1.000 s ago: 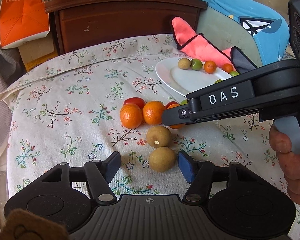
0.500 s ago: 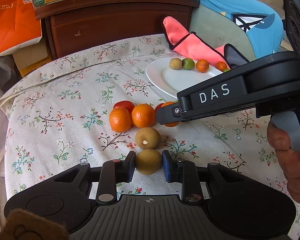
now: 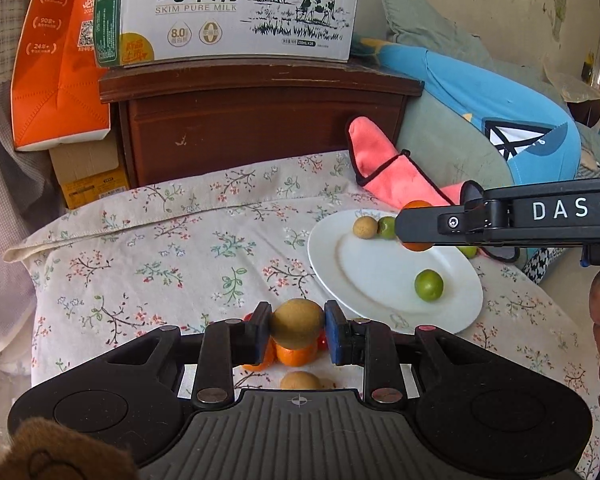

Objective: Organize fruits
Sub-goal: 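Carry the kiwi in the left tool onto the plate while the right tool places its tangerine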

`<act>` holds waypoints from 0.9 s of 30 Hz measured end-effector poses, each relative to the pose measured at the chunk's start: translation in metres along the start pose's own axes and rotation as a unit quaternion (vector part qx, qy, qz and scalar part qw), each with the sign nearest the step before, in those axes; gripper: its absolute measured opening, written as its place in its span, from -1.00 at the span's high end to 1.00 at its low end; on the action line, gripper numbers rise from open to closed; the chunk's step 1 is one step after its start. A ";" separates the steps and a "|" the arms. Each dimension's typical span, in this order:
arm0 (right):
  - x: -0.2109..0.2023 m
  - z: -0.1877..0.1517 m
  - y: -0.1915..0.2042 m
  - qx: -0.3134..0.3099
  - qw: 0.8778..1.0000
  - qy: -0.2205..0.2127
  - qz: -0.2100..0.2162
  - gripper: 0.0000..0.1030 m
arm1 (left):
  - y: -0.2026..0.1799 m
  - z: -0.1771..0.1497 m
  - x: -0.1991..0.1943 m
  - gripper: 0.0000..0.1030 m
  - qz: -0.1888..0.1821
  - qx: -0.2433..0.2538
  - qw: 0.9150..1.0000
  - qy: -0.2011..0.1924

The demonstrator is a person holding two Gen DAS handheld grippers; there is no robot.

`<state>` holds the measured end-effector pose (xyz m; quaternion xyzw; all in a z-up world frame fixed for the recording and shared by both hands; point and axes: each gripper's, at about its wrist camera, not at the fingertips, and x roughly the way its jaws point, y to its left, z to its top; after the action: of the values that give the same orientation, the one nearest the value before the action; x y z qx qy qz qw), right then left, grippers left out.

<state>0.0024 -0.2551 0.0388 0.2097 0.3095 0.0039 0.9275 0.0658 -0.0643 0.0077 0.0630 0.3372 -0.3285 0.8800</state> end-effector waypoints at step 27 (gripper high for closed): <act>0.040 0.014 -0.079 0.094 0.992 0.035 -0.081 0.45 | -0.025 0.037 0.087 0.50 -0.037 0.022 0.999 0.027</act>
<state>0.0327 -0.3266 -0.0049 0.2704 0.3568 -0.0928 0.8894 0.1190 -0.1429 -0.0161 0.0786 0.3552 -0.3665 0.8564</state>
